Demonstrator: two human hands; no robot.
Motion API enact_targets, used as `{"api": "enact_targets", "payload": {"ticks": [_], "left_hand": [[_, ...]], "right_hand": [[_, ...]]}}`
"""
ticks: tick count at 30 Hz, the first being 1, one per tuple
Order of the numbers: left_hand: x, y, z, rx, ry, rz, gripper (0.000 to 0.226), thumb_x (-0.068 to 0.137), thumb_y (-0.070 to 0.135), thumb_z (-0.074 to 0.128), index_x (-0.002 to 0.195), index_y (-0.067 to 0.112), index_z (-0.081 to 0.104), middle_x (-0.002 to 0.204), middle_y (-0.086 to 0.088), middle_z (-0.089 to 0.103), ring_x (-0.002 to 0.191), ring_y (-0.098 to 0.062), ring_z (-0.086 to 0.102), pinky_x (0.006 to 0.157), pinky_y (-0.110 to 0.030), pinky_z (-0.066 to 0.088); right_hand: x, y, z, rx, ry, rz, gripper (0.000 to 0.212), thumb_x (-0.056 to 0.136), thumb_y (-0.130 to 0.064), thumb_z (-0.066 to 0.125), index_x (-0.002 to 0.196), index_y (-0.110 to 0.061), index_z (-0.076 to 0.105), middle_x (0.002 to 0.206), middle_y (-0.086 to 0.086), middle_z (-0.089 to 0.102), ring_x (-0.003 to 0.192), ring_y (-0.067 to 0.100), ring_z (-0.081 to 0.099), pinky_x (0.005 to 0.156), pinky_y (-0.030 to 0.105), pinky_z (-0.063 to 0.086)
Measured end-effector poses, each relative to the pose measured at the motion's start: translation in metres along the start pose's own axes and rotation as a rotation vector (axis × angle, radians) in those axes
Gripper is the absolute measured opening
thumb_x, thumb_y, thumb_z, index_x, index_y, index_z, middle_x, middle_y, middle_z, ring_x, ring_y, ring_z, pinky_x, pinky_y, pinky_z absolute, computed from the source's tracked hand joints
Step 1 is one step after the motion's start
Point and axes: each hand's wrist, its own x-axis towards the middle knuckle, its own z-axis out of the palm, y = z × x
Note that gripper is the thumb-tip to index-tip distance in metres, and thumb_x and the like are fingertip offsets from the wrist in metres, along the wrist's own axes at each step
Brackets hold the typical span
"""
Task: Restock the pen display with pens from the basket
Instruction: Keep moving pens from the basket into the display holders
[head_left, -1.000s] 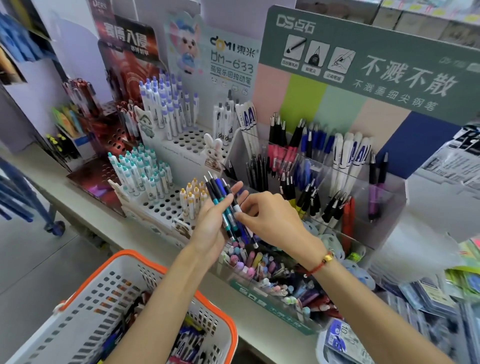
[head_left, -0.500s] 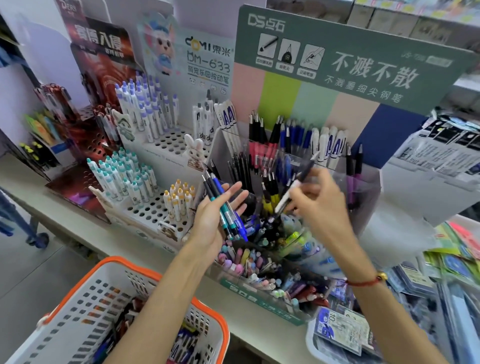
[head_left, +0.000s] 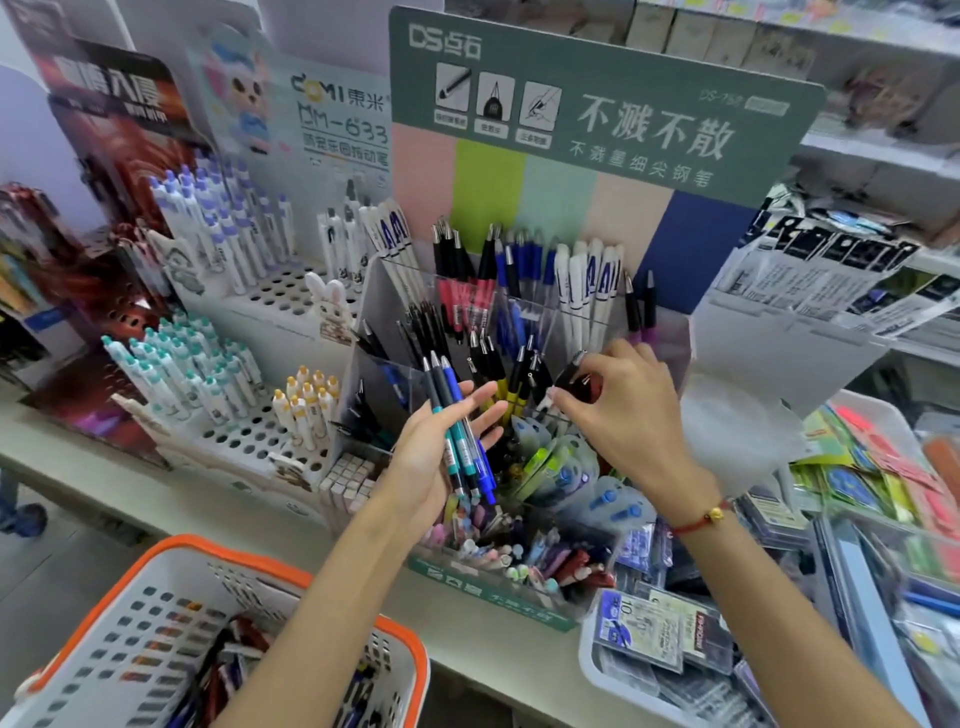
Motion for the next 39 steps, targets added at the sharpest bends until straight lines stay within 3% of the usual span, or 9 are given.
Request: {"api": "enact_targets", "payload": {"ticks": [4, 12, 16, 21, 23, 27, 30, 35, 39], "left_hand": [[-0.003, 0.001, -0.001, 0.008, -0.010, -0.013, 0.025, 0.099, 0.001, 0.046, 0.123, 0.002, 0.050, 0.115, -0.012, 0.070, 0.093, -0.022, 0.072, 0.082, -0.034, 0.059], [-0.008, 0.007, -0.004, 0.020, -0.081, -0.055, 0.029, 0.100, 0.003, 0.044, 0.129, 0.001, 0.049, 0.117, -0.011, 0.070, 0.104, -0.024, 0.069, 0.087, -0.034, 0.057], [-0.012, 0.011, -0.006, -0.025, -0.126, -0.112, 0.026, 0.102, 0.008, 0.042, 0.126, 0.004, 0.051, 0.116, -0.010, 0.071, 0.104, -0.023, 0.070, 0.082, -0.036, 0.060], [-0.023, 0.011, -0.003, 0.185, -0.249, -0.166, 0.023, 0.099, 0.009, 0.047, 0.116, 0.014, 0.062, 0.103, -0.002, 0.075, 0.088, -0.014, 0.072, 0.079, -0.034, 0.060], [-0.024, 0.012, -0.003, 0.195, -0.269, -0.159, 0.024, 0.099, 0.008, 0.046, 0.116, 0.014, 0.062, 0.104, -0.003, 0.075, 0.089, -0.014, 0.072, 0.082, -0.036, 0.059], [-0.022, 0.015, -0.008, 0.163, -0.278, -0.137, 0.026, 0.101, 0.008, 0.043, 0.116, 0.009, 0.064, 0.116, -0.011, 0.070, 0.108, -0.022, 0.068, 0.093, -0.038, 0.055], [-0.016, 0.018, -0.014, 0.143, -0.177, -0.095, 0.027, 0.102, 0.010, 0.040, 0.120, 0.006, 0.061, 0.118, -0.010, 0.070, 0.108, -0.021, 0.067, 0.089, -0.035, 0.056], [-0.004, 0.026, -0.021, 0.035, -0.022, -0.031, 0.023, 0.104, 0.012, 0.039, 0.114, 0.007, 0.059, 0.106, -0.005, 0.074, 0.093, -0.017, 0.072, 0.071, -0.032, 0.061], [0.001, 0.027, -0.011, 0.021, -0.018, -0.028, 0.023, 0.104, 0.012, 0.039, 0.113, 0.009, 0.060, 0.100, -0.003, 0.075, 0.088, -0.015, 0.073, 0.070, -0.031, 0.061]], "right_hand": [[0.005, -0.005, -0.007, 0.156, -0.046, 0.030, 0.020, 0.088, -0.035, 0.068, 0.105, -0.024, 0.072, 0.084, -0.008, 0.070, 0.082, 0.017, 0.066, 0.075, 0.034, 0.054], [0.004, -0.008, 0.004, 0.172, -0.098, 0.011, 0.008, 0.087, -0.021, 0.071, 0.092, -0.023, 0.077, 0.078, -0.007, 0.072, 0.074, 0.010, 0.067, 0.072, 0.038, 0.058], [-0.006, -0.022, 0.000, 0.317, 0.072, -0.020, 0.008, 0.091, -0.024, 0.065, 0.091, -0.024, 0.073, 0.069, -0.012, 0.067, 0.065, 0.008, 0.062, 0.064, 0.039, 0.055], [0.003, -0.046, -0.007, 0.477, -0.408, 0.130, 0.023, 0.092, -0.040, 0.063, 0.095, -0.023, 0.077, 0.075, -0.008, 0.074, 0.076, 0.006, 0.070, 0.080, 0.034, 0.057], [0.007, -0.047, -0.004, 0.529, -0.462, 0.160, 0.023, 0.089, -0.039, 0.067, 0.095, -0.020, 0.078, 0.077, -0.006, 0.075, 0.081, 0.007, 0.070, 0.085, 0.034, 0.057], [0.006, -0.045, 0.000, 0.693, -0.400, 0.181, 0.015, 0.089, -0.032, 0.069, 0.083, -0.020, 0.076, 0.066, -0.007, 0.069, 0.061, 0.002, 0.059, 0.062, 0.022, 0.049], [0.004, -0.044, 0.002, 0.855, -0.259, 0.271, 0.014, 0.094, -0.026, 0.063, 0.094, -0.015, 0.072, 0.059, -0.013, 0.062, 0.050, -0.003, 0.051, 0.054, 0.016, 0.042], [0.016, -0.043, -0.011, 0.905, 0.307, 0.194, 0.009, 0.098, -0.012, 0.055, 0.101, -0.016, 0.063, 0.087, -0.005, 0.068, 0.077, 0.003, 0.066, 0.072, 0.018, 0.054], [0.034, -0.045, -0.020, 0.767, 0.582, 0.027, 0.014, 0.099, -0.014, 0.055, 0.110, -0.010, 0.061, 0.098, -0.003, 0.069, 0.092, 0.006, 0.068, 0.085, 0.021, 0.053]]}}
